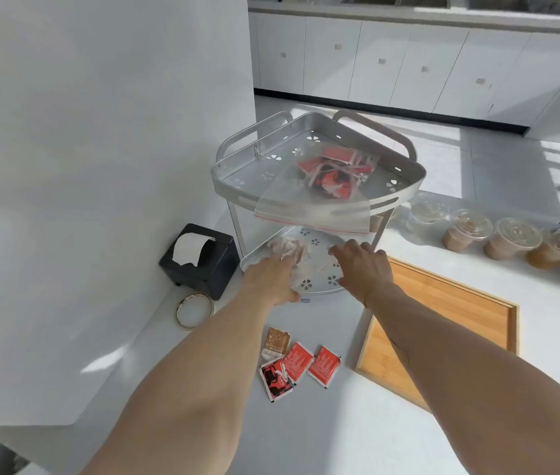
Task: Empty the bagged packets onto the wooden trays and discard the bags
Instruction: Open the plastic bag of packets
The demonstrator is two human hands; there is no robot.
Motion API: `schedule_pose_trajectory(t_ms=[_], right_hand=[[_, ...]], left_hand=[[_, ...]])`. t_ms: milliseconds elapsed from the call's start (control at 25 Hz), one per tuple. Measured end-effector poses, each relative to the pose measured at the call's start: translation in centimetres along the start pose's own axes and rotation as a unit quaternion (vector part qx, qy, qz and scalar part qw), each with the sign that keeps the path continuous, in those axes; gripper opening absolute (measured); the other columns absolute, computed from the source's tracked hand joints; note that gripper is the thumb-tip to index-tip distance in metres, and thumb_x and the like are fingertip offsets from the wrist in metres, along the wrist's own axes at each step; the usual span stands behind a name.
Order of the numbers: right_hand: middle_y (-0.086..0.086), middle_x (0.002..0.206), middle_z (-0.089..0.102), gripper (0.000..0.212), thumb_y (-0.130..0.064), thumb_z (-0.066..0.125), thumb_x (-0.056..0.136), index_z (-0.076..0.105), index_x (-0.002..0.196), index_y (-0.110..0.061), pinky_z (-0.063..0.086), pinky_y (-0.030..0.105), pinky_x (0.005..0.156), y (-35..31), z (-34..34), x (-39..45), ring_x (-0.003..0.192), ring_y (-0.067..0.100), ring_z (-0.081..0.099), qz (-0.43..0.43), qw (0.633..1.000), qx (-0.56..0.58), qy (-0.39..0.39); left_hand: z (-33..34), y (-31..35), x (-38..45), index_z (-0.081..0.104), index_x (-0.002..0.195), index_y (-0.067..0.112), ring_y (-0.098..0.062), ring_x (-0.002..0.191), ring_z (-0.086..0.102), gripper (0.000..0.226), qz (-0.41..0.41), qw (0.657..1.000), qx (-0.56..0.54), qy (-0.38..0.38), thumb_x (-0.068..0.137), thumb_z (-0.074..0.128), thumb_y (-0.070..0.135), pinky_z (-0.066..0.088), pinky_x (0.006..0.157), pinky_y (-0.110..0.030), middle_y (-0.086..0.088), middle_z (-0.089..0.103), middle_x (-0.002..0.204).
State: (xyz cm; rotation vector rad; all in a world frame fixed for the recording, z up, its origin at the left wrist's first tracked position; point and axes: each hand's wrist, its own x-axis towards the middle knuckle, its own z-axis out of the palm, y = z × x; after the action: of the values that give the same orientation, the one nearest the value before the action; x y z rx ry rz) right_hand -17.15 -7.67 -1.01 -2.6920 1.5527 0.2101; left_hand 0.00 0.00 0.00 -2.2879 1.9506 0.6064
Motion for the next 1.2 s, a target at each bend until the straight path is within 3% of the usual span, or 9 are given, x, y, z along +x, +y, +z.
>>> schedule_pose_trajectory(t_ms=[80, 160, 320, 520, 720, 880, 1000, 1120, 1200], right_hand=[[0.003, 0.127, 0.057, 0.046, -0.019, 0.067, 0.087, 0.053, 0.13, -0.028, 0.045, 0.042, 0.091, 0.0, 0.2, 0.8, 0.117, 0.028, 0.053, -0.003, 1.0, 0.005, 0.004], [0.002, 0.122, 0.062, 0.037, -0.017, 0.067, 0.087, 0.06, 0.122, -0.026, 0.044, 0.04, 0.089, -0.3, 0.9, 1.3, 0.114, 0.028, 0.055, -0.01, 1.0, 0.002, 0.015], [-0.002, 0.093, 0.07, 0.015, -0.011, 0.067, 0.084, 0.069, 0.093, -0.023, 0.039, 0.034, 0.072, -0.9, 1.0, 1.7, 0.092, 0.026, 0.062, 0.002, 0.998, -0.006, 0.06], [0.003, 0.094, 0.073, 0.017, -0.017, 0.054, 0.093, 0.071, 0.095, -0.018, 0.04, 0.035, 0.075, -1.0, -1.1, 0.7, 0.094, 0.029, 0.061, 0.025, 0.991, 0.1, 0.09], [0.005, 0.103, 0.072, 0.018, -0.027, 0.059, 0.093, 0.073, 0.102, -0.022, 0.05, 0.038, 0.08, 0.8, -4.7, -3.1, 0.097, 0.032, 0.064, 0.07, 0.963, 0.223, 0.134], [-0.001, 0.096, 0.076, 0.013, -0.031, 0.064, 0.09, 0.074, 0.097, -0.025, 0.055, 0.037, 0.079, 4.0, -6.7, -9.5, 0.092, 0.02, 0.068, 0.082, 0.926, 0.321, 0.181], [-0.003, 0.091, 0.076, 0.011, -0.028, 0.069, 0.089, 0.076, 0.095, -0.021, 0.055, 0.034, 0.081, 6.3, -7.1, -16.1, 0.084, 0.013, 0.068, 0.071, 0.91, 0.367, 0.179], [-0.007, 0.089, 0.075, 0.009, -0.025, 0.07, 0.089, 0.076, 0.094, -0.022, 0.055, 0.029, 0.079, 7.5, -5.8, -22.6, 0.078, 0.007, 0.065, 0.075, 0.915, 0.364, 0.159], [-0.012, 0.085, 0.073, 0.005, -0.024, 0.069, 0.088, 0.074, 0.091, -0.025, 0.055, 0.03, 0.077, 8.2, -4.1, -26.9, 0.077, 0.005, 0.065, 0.1, 0.913, 0.362, 0.161]], left_hand=[[0.1, 0.2, 0.5, 0.047, 0.129, 0.016, -0.032, 0.114, 0.056, 0.058, 0.018, 0.999, 0.03, 0.006, 0.082, 0.07, 0.039, 0.048, 0.089, -0.045, -0.009, 0.056, 0.13], [0.3, 0.0, 0.8, 0.053, 0.121, 0.014, -0.032, 0.113, 0.055, 0.037, 0.031, 0.998, 0.046, 0.017, 0.088, 0.061, 0.028, 0.047, 0.088, -0.044, -0.01, 0.055, 0.127], [0.1, -1.1, 0.9, 0.056, 0.113, 0.016, -0.031, 0.105, 0.058, 0.022, 0.036, 0.998, 0.021, 0.047, 0.093, 0.047, 0.013, 0.048, 0.082, -0.042, -0.007, 0.06, 0.116], [-1.3, -1.0, -0.6, 0.053, 0.113, 0.013, -0.029, 0.096, 0.06, 0.018, 0.032, 0.989, -0.024, 0.14, 0.097, 0.045, 0.015, 0.049, 0.077, -0.04, -0.007, 0.058, 0.116], [-3.9, 1.3, -3.1, 0.051, 0.104, 0.012, -0.026, 0.087, 0.058, 0.012, 0.056, 0.97, -0.09, 0.218, 0.097, 0.041, 0.01, 0.039, 0.067, -0.034, -0.005, 0.06, 0.102], [-5.0, 4.4, -5.9, 0.056, 0.101, 0.013, -0.02, 0.092, 0.061, 0.008, 0.111, 0.933, -0.223, 0.259, 0.098, 0.049, 0.015, 0.051, 0.076, -0.036, 0.0, 0.064, 0.1], [-3.9, 7.1, -8.7, 0.06, 0.099, 0.013, -0.011, 0.089, 0.057, 0.007, 0.161, 0.915, -0.29, 0.23, 0.096, 0.054, 0.013, 0.047, 0.08, -0.022, 0.007, 0.062, 0.095], [-1.7, 9.8, -11.3, 0.061, 0.095, 0.018, -0.007, 0.085, 0.058, 0.005, 0.205, 0.914, -0.31, 0.164, 0.094, 0.059, 0.013, 0.04, 0.074, -0.003, 0.009, 0.063, 0.09], [0.3, 11.6, -12.8, 0.061, 0.09, 0.019, -0.01, 0.083, 0.06, 0.007, 0.227, 0.916, -0.31, 0.114, 0.092, 0.062, 0.012, 0.041, 0.072, -0.004, 0.007, 0.065, 0.087]])
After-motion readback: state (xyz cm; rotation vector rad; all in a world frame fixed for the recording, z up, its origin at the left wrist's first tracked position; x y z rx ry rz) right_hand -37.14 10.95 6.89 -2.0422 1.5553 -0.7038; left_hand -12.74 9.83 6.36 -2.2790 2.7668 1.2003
